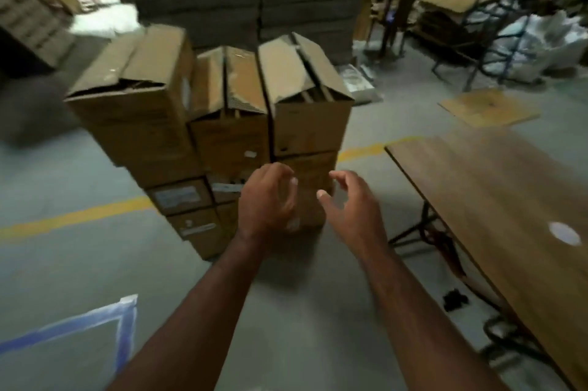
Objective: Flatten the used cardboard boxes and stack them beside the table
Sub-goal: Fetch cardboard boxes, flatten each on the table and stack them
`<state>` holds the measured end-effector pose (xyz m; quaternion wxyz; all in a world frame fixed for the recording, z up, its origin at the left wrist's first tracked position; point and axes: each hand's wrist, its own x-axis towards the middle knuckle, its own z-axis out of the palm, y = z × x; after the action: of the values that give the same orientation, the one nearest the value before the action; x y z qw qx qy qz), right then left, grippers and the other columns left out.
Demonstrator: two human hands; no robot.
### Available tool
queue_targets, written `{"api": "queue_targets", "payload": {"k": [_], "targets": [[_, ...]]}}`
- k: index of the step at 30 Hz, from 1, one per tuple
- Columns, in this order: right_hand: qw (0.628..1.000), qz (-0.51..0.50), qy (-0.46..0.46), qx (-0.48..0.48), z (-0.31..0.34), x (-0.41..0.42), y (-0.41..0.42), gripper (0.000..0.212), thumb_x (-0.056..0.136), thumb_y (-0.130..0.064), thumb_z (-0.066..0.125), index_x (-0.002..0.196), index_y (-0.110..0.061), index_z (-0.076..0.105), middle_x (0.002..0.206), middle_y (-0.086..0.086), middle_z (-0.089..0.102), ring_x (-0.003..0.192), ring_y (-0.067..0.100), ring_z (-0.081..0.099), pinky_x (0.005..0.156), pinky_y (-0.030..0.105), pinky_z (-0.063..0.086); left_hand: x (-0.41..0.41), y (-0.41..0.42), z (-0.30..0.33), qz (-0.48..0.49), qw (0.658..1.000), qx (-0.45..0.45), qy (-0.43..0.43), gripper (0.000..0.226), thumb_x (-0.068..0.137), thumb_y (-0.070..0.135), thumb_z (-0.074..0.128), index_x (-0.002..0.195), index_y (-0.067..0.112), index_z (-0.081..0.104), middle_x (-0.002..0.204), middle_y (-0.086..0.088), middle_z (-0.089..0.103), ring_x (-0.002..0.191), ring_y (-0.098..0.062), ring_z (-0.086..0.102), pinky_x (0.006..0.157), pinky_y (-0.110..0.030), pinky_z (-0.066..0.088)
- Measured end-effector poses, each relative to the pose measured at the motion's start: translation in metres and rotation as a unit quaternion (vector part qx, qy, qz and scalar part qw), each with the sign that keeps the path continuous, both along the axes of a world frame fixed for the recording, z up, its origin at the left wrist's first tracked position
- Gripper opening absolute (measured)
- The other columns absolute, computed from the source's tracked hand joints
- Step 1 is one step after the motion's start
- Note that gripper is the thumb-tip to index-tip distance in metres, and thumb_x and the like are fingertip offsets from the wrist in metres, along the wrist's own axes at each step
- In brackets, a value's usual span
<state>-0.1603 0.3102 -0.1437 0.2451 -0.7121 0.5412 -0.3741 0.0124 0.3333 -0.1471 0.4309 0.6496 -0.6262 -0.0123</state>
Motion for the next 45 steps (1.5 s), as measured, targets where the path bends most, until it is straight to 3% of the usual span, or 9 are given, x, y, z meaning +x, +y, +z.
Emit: {"api": "queue_targets", "payload": {"k": [5,14,23,27,30,34,39,43,45], "targets": [[0.997,0.066,-0.019,-0.022,0.012,0.091,-0.054,0.039,0.092,-0.036,0.071,0.128,-0.022,0.061,0.126,-0.002,0.063,0.113,0.014,0.059,0.090,0.046,0.058,0.083,-0.019,0.015,0.079,0.996,-0.043,0.000,0.013,0.094,0.026,0.059,0.099,0.017,0.065,0.096,0.002,0.065,0.086,-0.014,0.060,0.072,-0.033,0.053],[0.986,0.134,-0.089,-0.036,0.019,0.188,-0.172,0.039,0.095,-0.031,0.069,0.131,-0.022,0.058,0.129,-0.008,0.055,0.119,0.010,0.054,0.095,0.040,0.058,0.165,-0.109,0.015,0.164,0.985,-0.062,-0.003,0.024,0.096,0.034,0.052,0.103,0.015,0.066,0.096,0.002,0.065,0.085,-0.009,0.059,0.072,-0.022,0.051],[0.997,-0.045,-0.044,-0.050,0.006,0.149,-0.370,0.045,0.093,-0.036,0.071,0.128,-0.013,0.057,0.128,0.008,0.057,0.117,0.024,0.055,0.087,0.034,0.048,0.130,-0.310,-0.003,0.111,0.989,0.037,0.087,0.036,0.097,0.031,0.063,0.126,0.011,0.059,0.122,-0.004,0.060,0.106,-0.015,0.058,0.088,-0.030,0.053],[0.980,-0.188,0.031,0.052,-0.005,0.110,-0.451,0.073,0.090,-0.058,0.066,0.143,-0.013,0.044,0.148,0.013,0.043,0.134,0.033,0.043,0.100,0.052,0.043,0.111,-0.384,-0.021,0.134,0.926,0.212,0.283,0.067,0.096,0.048,0.064,0.145,0.007,0.042,0.142,-0.010,0.047,0.128,-0.026,0.050,0.103,-0.039,0.049],[0.948,-0.238,0.038,0.207,-0.028,0.072,-0.500,0.098,0.084,-0.066,0.070,0.153,-0.008,0.033,0.157,0.016,0.034,0.140,0.039,0.038,0.107,0.058,0.042,0.102,-0.420,-0.040,0.143,0.864,0.271,0.399,0.059,0.094,0.051,0.065,0.133,0.012,0.043,0.130,-0.009,0.049,0.117,-0.030,0.054,0.094,-0.052,0.056],[0.883,-0.182,-0.148,0.405,-0.074,0.030,-0.528,0.125,0.053,-0.080,0.084,0.150,-0.013,0.044,0.146,0.009,0.054,0.124,0.029,0.058,0.090,0.050,0.057,0.095,-0.442,-0.061,0.156,0.788,0.282,0.524,0.069,0.086,0.051,0.074,0.138,0.020,0.042,0.129,-0.002,0.053,0.114,-0.026,0.055,0.096,-0.052,0.054],[0.879,-0.146,-0.250,0.380,-0.085,0.036,-0.522,0.130,0.049,-0.064,0.094,0.157,-0.025,0.032,0.146,0.002,0.053,0.126,0.026,0.058,0.094,0.059,0.055,0.094,-0.443,-0.073,0.125,0.753,0.255,0.594,0.080,0.082,0.041,0.082,0.150,0.033,0.038,0.129,0.001,0.058,0.116,-0.025,0.056,0.097,-0.052,0.053],[0.906,-0.154,-0.245,0.309,-0.067,0.048,-0.494,0.051,0.078,-0.041,0.087,0.116,-0.027,0.057,0.120,0.003,0.071,0.105,0.023,0.071,0.090,0.056,0.059,0.101,-0.425,-0.075,0.080,0.760,0.214,0.608,0.084,0.072,0.044,0.085,0.145,0.040,0.043,0.128,0.006,0.065,0.118,-0.021,0.061,0.101,-0.054,0.053],[0.913,-0.162,-0.255,0.272,-0.053,0.048,-0.475,0.042,0.082,-0.038,0.085,0.110,-0.030,0.056,0.114,0.001,0.072,0.099,0.021,0.072,0.083,0.052,0.062,0.105,-0.414,-0.066,0.047,0.758,0.208,0.617,0.095,0.064,0.052,0.086,0.146,0.042,0.041,0.132,0.006,0.064,0.122,-0.022,0.060,0.104,-0.054,0.051]]}}
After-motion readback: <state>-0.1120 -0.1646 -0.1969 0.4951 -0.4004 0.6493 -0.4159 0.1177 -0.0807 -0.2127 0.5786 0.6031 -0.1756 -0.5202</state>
